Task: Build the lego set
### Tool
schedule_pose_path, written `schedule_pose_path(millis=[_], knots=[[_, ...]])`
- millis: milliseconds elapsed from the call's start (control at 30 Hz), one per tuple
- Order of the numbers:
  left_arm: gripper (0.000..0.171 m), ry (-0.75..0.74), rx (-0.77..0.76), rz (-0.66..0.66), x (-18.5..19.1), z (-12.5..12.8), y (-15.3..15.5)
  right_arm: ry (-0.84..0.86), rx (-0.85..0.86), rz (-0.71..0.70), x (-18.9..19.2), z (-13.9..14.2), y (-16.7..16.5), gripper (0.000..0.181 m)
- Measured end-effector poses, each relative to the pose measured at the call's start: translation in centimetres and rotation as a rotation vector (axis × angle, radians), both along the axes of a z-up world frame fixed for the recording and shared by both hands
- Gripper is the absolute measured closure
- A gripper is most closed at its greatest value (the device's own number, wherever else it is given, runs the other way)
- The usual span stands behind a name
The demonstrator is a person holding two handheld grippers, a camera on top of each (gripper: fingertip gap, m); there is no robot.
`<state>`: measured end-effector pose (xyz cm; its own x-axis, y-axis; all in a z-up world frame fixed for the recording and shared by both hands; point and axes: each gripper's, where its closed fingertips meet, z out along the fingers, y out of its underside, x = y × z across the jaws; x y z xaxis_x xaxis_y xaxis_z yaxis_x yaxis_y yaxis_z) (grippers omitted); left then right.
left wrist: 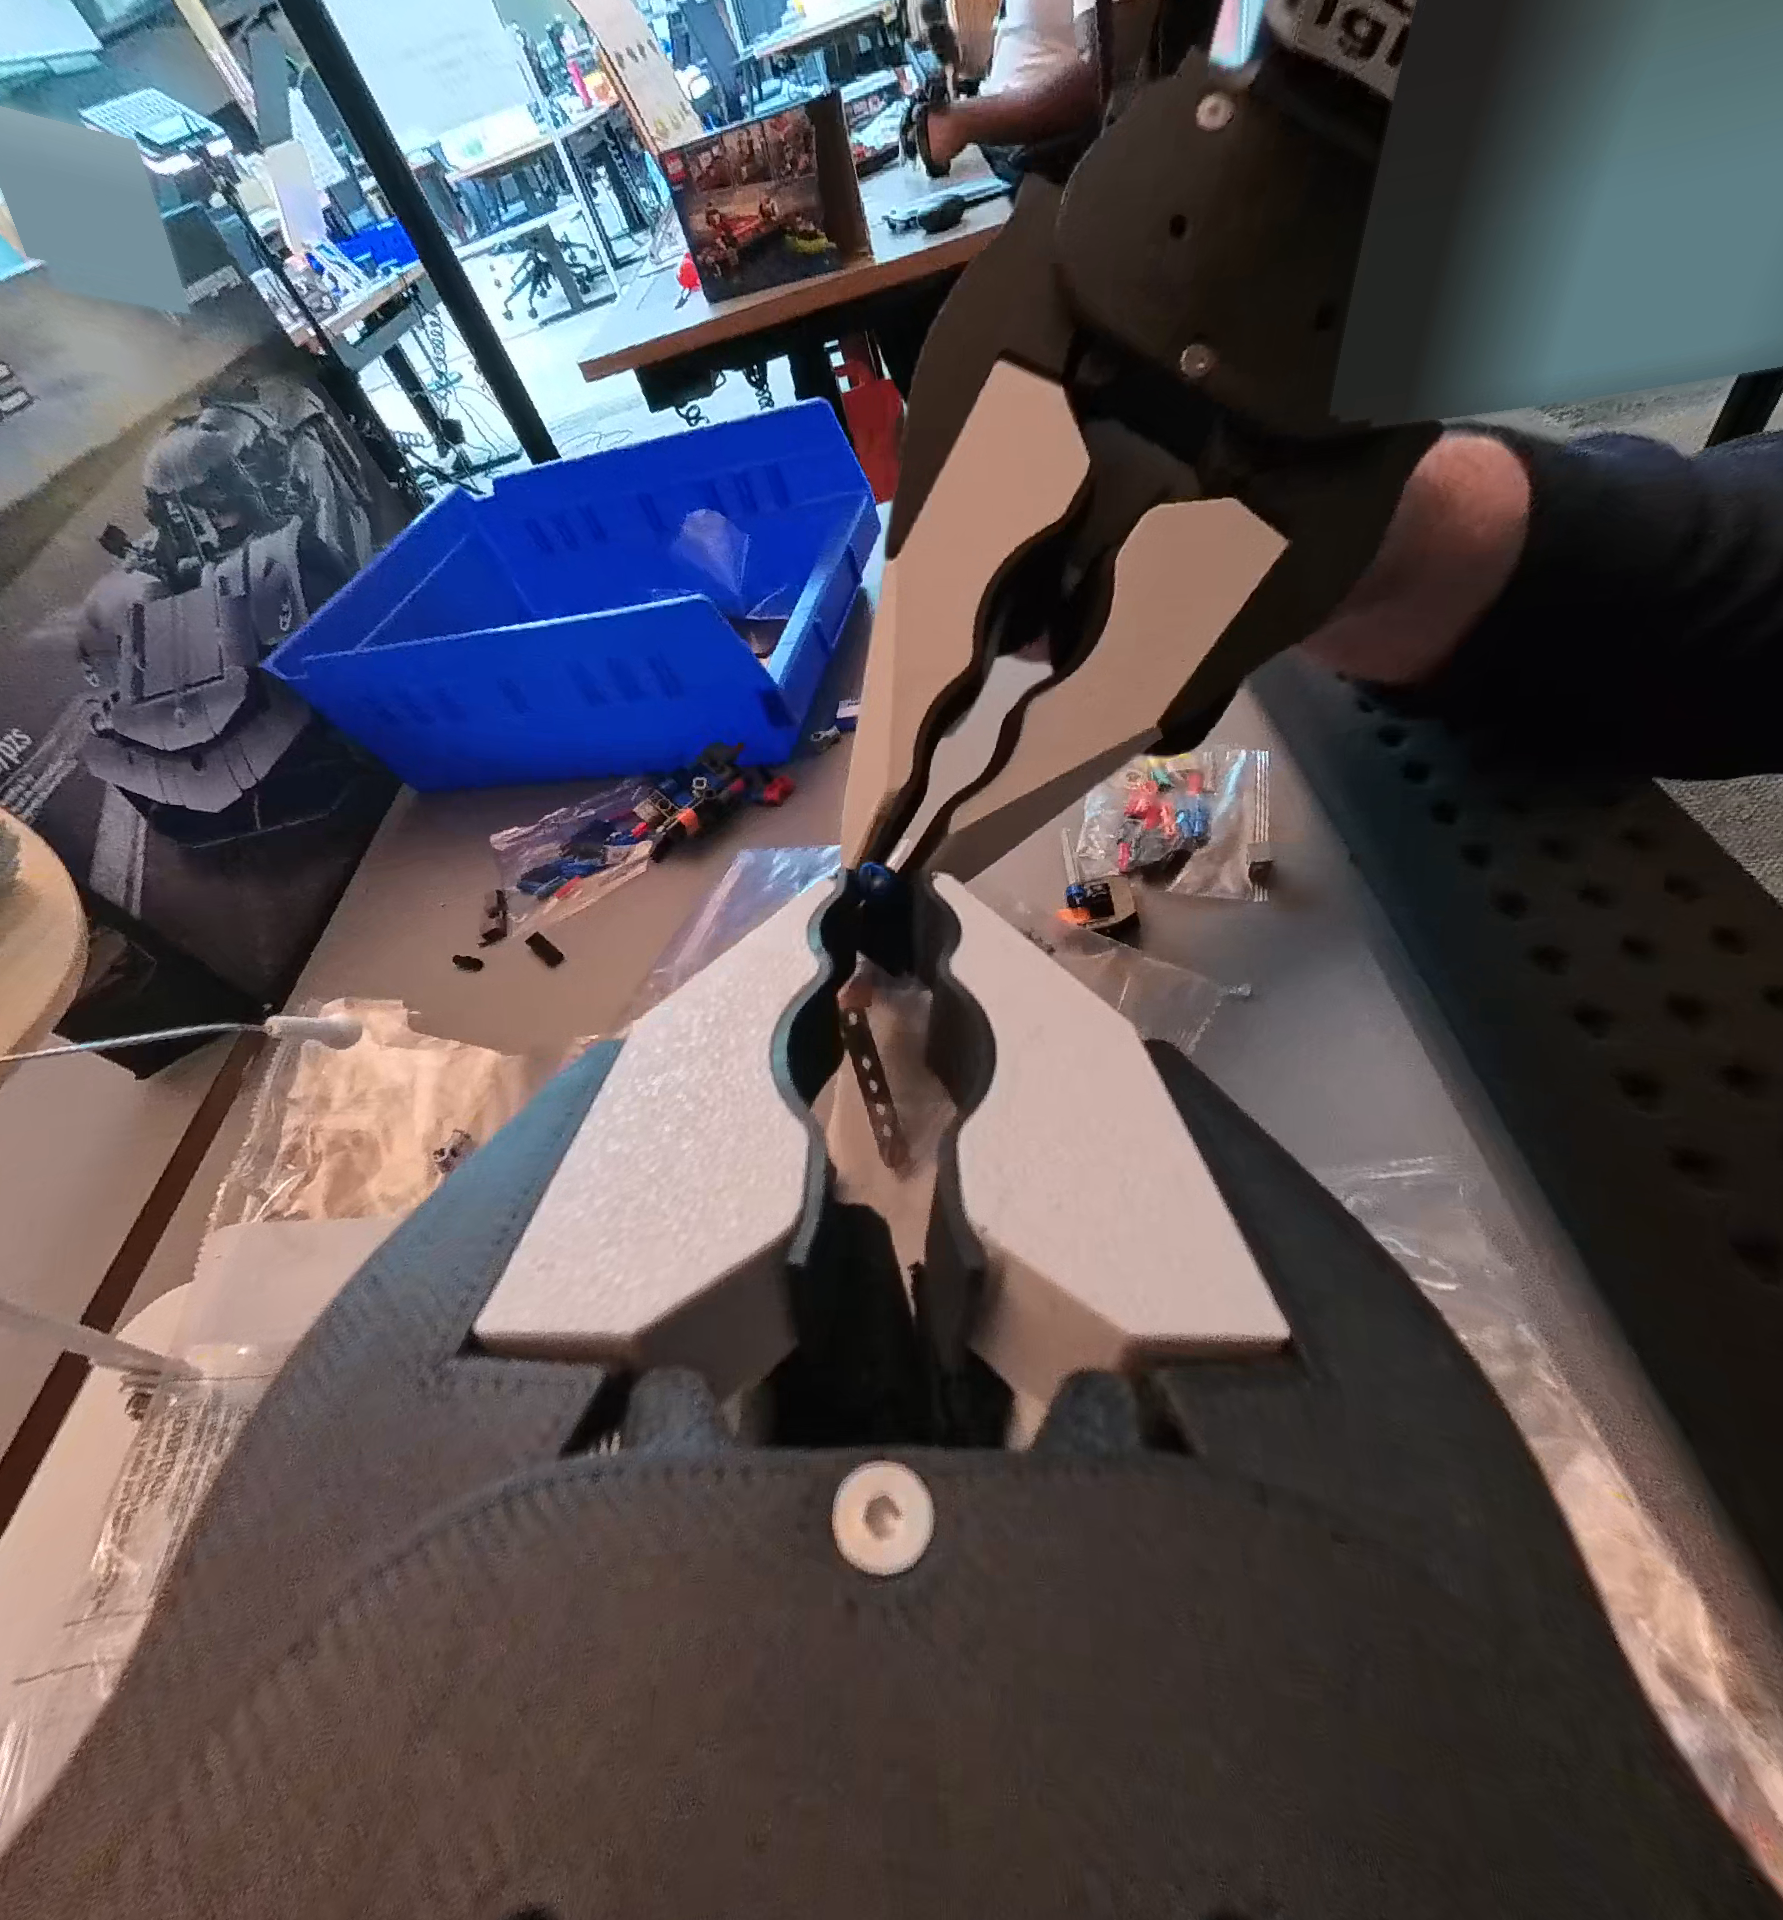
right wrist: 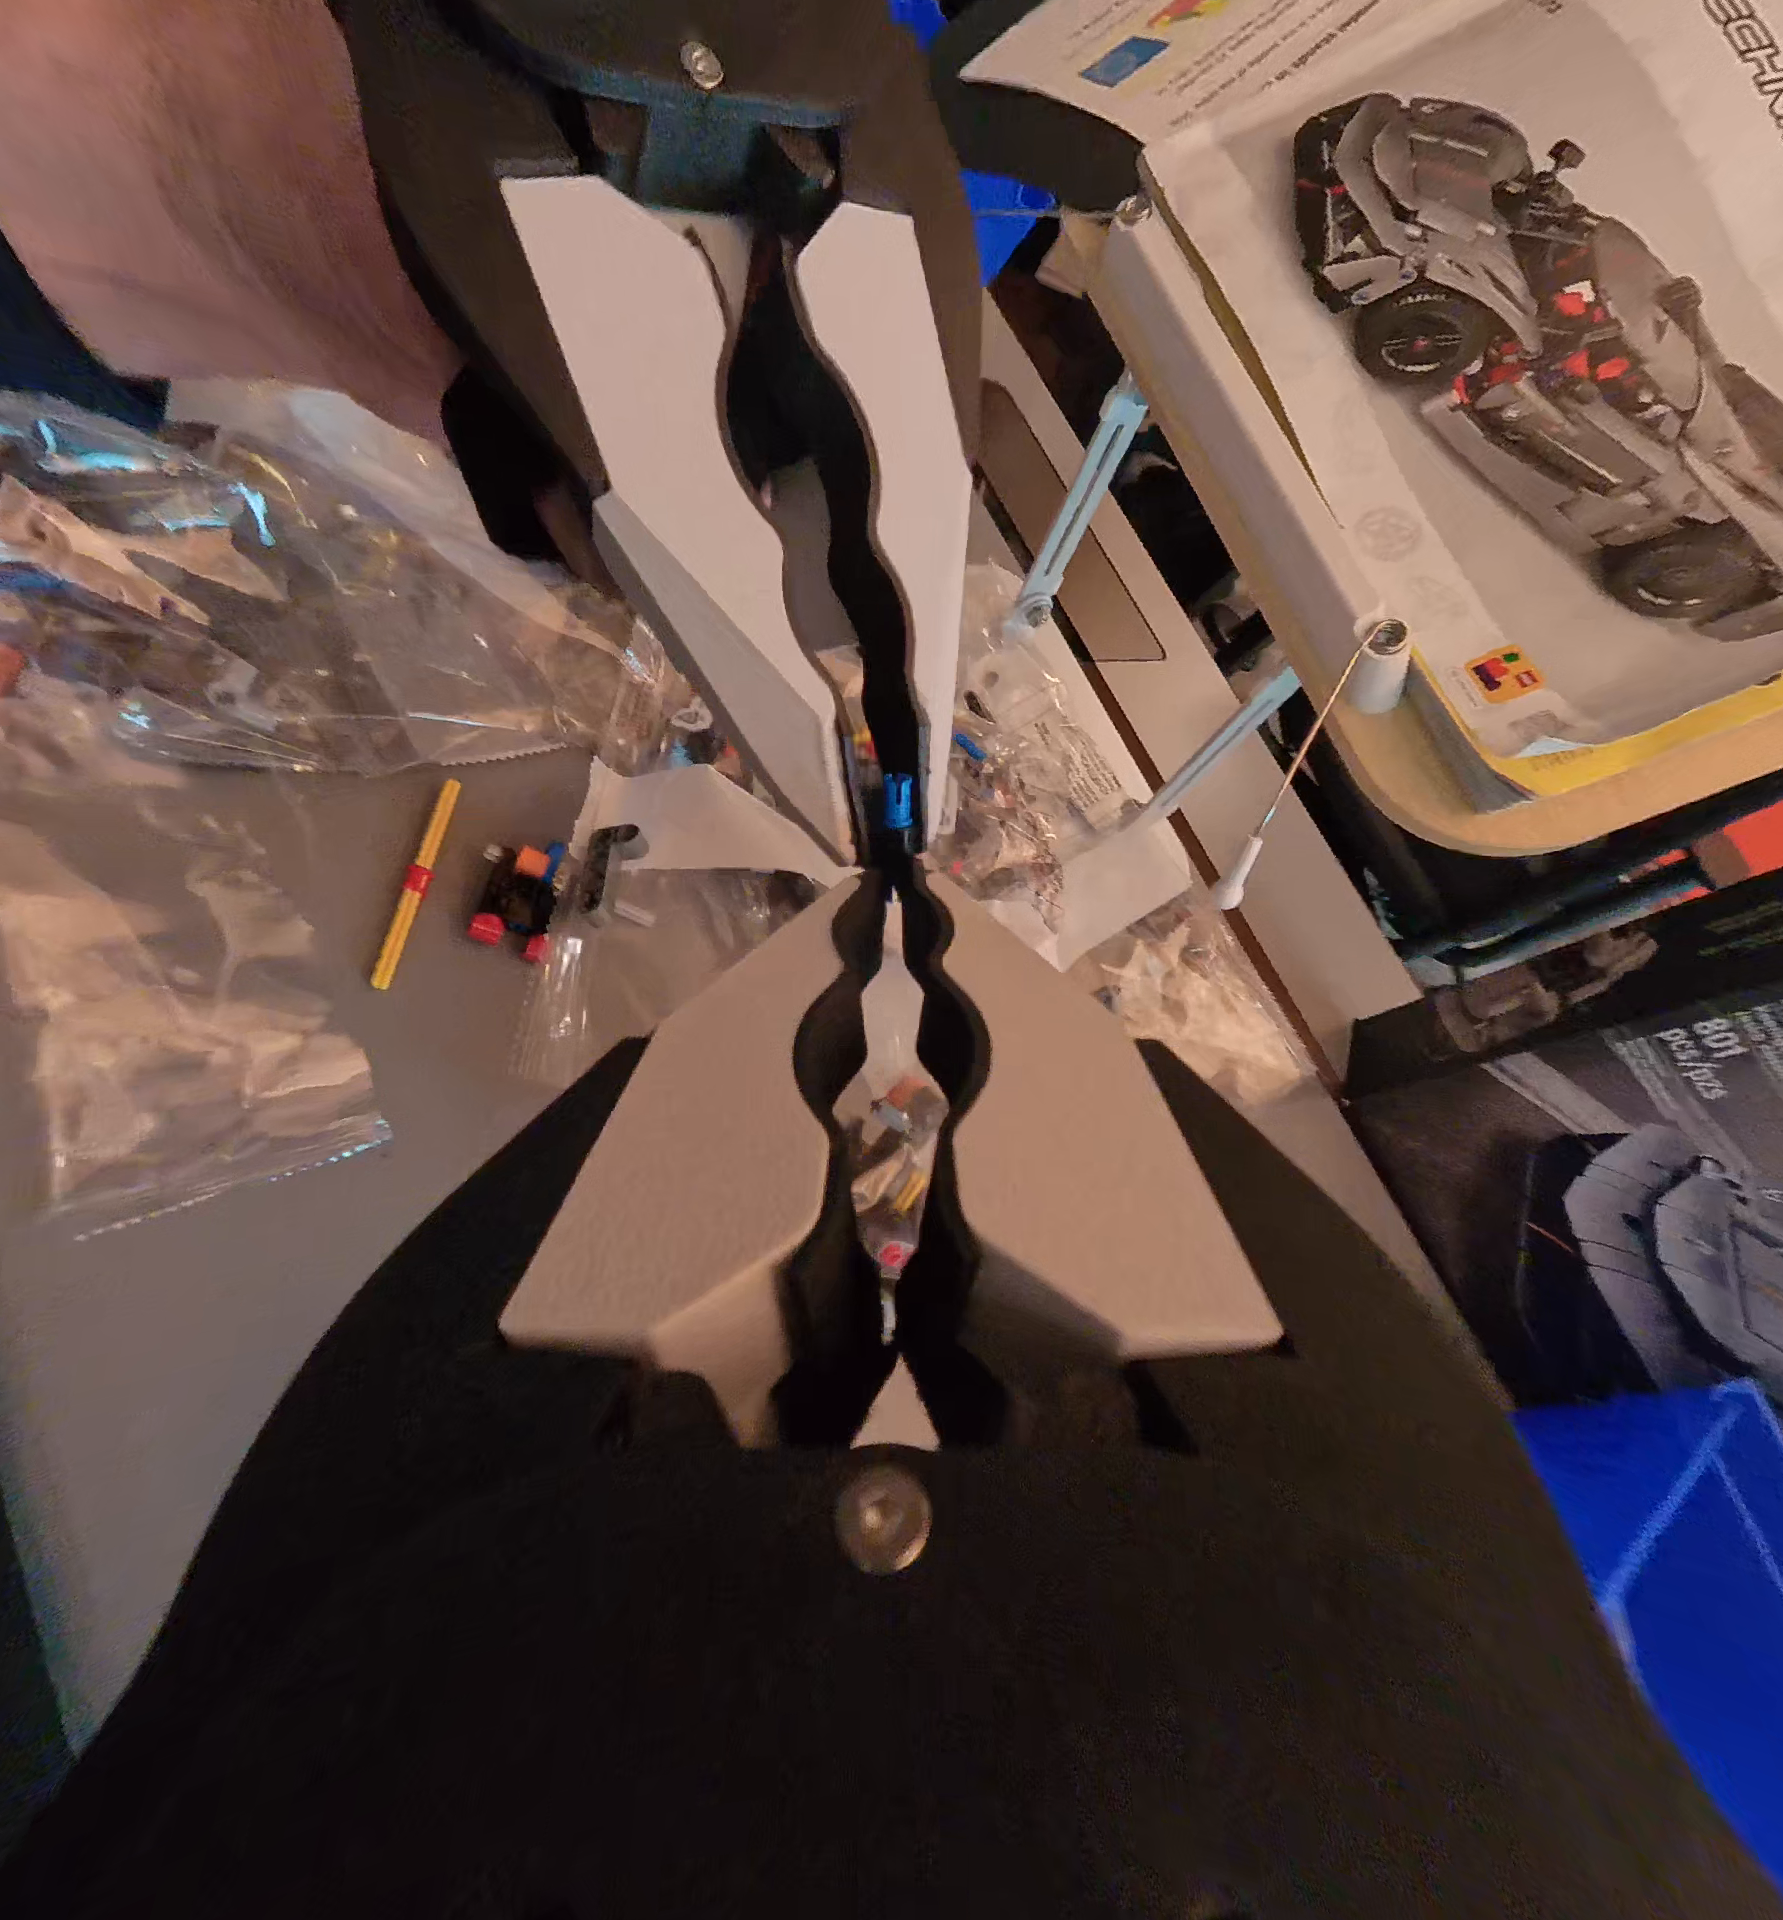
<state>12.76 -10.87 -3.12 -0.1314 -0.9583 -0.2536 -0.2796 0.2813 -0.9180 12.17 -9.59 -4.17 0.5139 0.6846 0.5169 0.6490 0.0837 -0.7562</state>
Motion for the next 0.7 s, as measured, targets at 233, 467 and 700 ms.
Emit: schedule_pose_path(millis=[233,467,700], knots=[[0.164,-0.060,-0.054,-0.022,0.3,1.0,-0.5,0.100,-0.026,0.036,0.3,0.7,-0.5,0.180],[0.164,-0.135,-0.141,-0.017,0.8,1.9,-0.3,0.161,-0.028,0.029,0.7,1.4,-0.4,0.180],[0.164,-0.156,-0.186,0.005,1.0,2.2,0.2,0.153,-0.019,0.004,0.9,1.2,-0.3,0.180]])
